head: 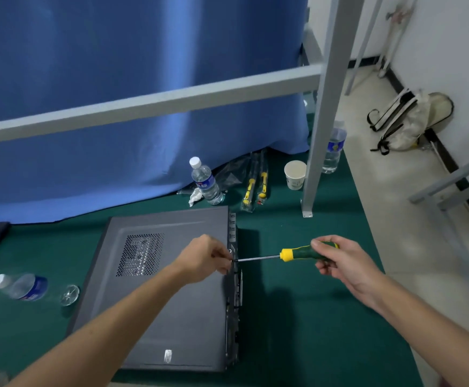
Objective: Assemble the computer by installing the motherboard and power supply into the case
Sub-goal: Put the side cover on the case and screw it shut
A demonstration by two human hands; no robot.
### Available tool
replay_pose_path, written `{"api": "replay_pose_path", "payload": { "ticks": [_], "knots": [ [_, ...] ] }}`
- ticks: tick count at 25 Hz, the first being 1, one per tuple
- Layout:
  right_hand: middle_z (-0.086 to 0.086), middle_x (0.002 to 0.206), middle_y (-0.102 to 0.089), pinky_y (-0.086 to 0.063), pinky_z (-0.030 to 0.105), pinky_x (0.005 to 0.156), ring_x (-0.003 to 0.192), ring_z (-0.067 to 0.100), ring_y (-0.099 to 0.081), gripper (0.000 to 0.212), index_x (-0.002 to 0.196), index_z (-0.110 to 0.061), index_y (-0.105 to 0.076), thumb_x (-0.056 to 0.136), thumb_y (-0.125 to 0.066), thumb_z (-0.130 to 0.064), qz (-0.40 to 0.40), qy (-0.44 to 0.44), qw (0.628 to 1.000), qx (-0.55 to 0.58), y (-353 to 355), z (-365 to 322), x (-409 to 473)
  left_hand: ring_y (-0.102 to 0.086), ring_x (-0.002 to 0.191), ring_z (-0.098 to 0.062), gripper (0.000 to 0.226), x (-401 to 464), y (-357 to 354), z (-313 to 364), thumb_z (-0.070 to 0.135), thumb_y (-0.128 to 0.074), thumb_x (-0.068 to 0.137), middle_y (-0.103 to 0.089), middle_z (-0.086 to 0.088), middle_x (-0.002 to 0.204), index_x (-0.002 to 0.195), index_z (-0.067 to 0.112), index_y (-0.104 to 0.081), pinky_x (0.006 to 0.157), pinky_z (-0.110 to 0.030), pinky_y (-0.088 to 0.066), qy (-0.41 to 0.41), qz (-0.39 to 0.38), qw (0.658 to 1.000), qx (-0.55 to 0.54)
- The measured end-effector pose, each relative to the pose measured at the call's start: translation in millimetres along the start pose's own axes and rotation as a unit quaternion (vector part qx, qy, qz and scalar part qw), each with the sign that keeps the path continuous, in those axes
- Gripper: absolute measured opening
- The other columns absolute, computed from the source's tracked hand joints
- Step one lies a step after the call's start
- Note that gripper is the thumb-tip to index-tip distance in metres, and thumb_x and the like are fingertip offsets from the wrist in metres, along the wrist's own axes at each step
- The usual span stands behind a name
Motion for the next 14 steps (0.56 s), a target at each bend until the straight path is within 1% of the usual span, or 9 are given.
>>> {"api": "replay_pose_path", "payload": {
  "ticks": [1, 3, 5, 7, 9, 11, 13, 14],
  "knots": [
    [0.005, 0.080, -0.064, -0.053, 0.028, 0.064, 0.063, 0.014, -0.059, 0.017, 0.101, -0.010, -0.068, 0.089, -0.072, -0.022, 0.013, 0.001, 1.000, -0.014, 1.9, 5.4, 5.4, -0.067, 0.067, -0.001, 0.006, 9.4, 1.1, -0.5, 0.013, -0.070, 0.089, -0.075, 0.003, 0.077, 0.089, 0.016, -0.076, 0.064, -0.011, -0.049, 0.000, -0.015, 1.000, 0.020],
    [0.006, 0.085, -0.063, -0.054, 0.029, 0.068, 0.067, 0.015, -0.059, 0.018, 0.101, -0.012, -0.068, 0.087, -0.074, -0.020, 0.015, 0.005, 1.000, 0.001, 3.1, 11.5, 17.9, -0.067, 0.068, -0.004, 0.006, 31.8, 8.5, -2.1, 0.015, -0.071, 0.089, -0.073, 0.006, 0.077, 0.090, 0.018, -0.075, 0.065, -0.010, -0.048, -0.015, -0.036, 0.998, 0.053],
    [0.009, 0.091, -0.063, -0.056, 0.027, 0.068, 0.070, 0.018, -0.060, 0.018, 0.103, -0.009, -0.066, 0.086, -0.073, -0.013, 0.004, 0.009, 0.999, 0.044, 2.4, 15.9, 35.0, -0.063, 0.068, 0.000, 0.007, 62.6, 19.5, -2.8, 0.016, -0.074, 0.087, -0.070, 0.010, 0.077, 0.093, 0.017, -0.076, 0.062, -0.004, -0.044, -0.036, -0.035, 0.995, 0.085],
    [0.009, 0.093, -0.061, -0.057, 0.024, 0.066, 0.070, 0.017, -0.061, 0.016, 0.102, -0.008, -0.065, 0.087, -0.070, -0.009, 0.003, 0.014, 0.997, 0.072, 0.5, 19.1, 52.4, -0.062, 0.070, 0.002, 0.007, 92.8, 29.3, -2.6, 0.017, -0.076, 0.086, -0.069, 0.010, 0.080, 0.092, 0.019, -0.077, 0.061, -0.003, -0.043, -0.046, -0.025, 0.993, 0.108],
    [0.008, 0.092, -0.061, -0.058, 0.023, 0.066, 0.067, 0.016, -0.061, 0.014, 0.100, -0.009, -0.064, 0.087, -0.068, -0.007, 0.010, 0.026, 0.996, 0.082, -1.3, 22.2, 69.5, -0.060, 0.068, 0.003, 0.008, 119.1, 36.0, -3.4, 0.018, -0.078, 0.083, -0.069, 0.013, 0.079, 0.088, 0.024, -0.076, 0.057, -0.002, -0.041, -0.048, -0.023, 0.991, 0.120],
    [0.006, 0.089, -0.062, -0.057, 0.023, 0.067, 0.065, 0.014, -0.062, 0.013, 0.099, -0.011, -0.064, 0.086, -0.068, -0.008, 0.020, 0.043, 0.995, 0.085, -2.0, 23.3, 87.1, -0.060, 0.065, 0.006, 0.012, 143.9, 41.1, -3.6, 0.020, -0.080, 0.081, -0.068, 0.019, 0.076, 0.082, 0.031, -0.073, 0.056, -0.002, -0.039, -0.057, -0.050, 0.986, 0.146],
    [0.004, 0.089, -0.063, -0.057, 0.023, 0.068, 0.063, 0.012, -0.062, 0.012, 0.098, -0.013, -0.064, 0.088, -0.069, -0.009, 0.035, 0.065, 0.994, 0.085, -2.8, 23.4, 103.7, -0.058, 0.062, 0.012, 0.016, 164.0, 46.6, -1.5, 0.023, -0.080, 0.080, -0.066, 0.025, 0.068, 0.078, 0.037, -0.072, 0.059, -0.006, -0.040, -0.065, -0.080, 0.979, 0.177],
    [0.004, 0.090, -0.063, -0.057, 0.023, 0.069, 0.062, 0.012, -0.062, 0.012, 0.098, -0.014, -0.065, 0.088, -0.069, -0.009, 0.043, 0.076, 0.993, 0.084, -3.4, 23.4, 112.2, -0.057, 0.063, 0.013, 0.016, 173.2, 49.4, -0.4, 0.025, -0.080, 0.080, -0.066, 0.028, 0.067, 0.077, 0.038, -0.072, 0.062, -0.010, -0.041, -0.064, -0.088, 0.976, 0.189]
  ]
}}
Point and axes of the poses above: each hand's wrist, its own x-axis towards the middle knuckle, its own y-axis out of the back of the hand, z = x × y, the point moved 1 cm from there along x, towards the middle knuckle
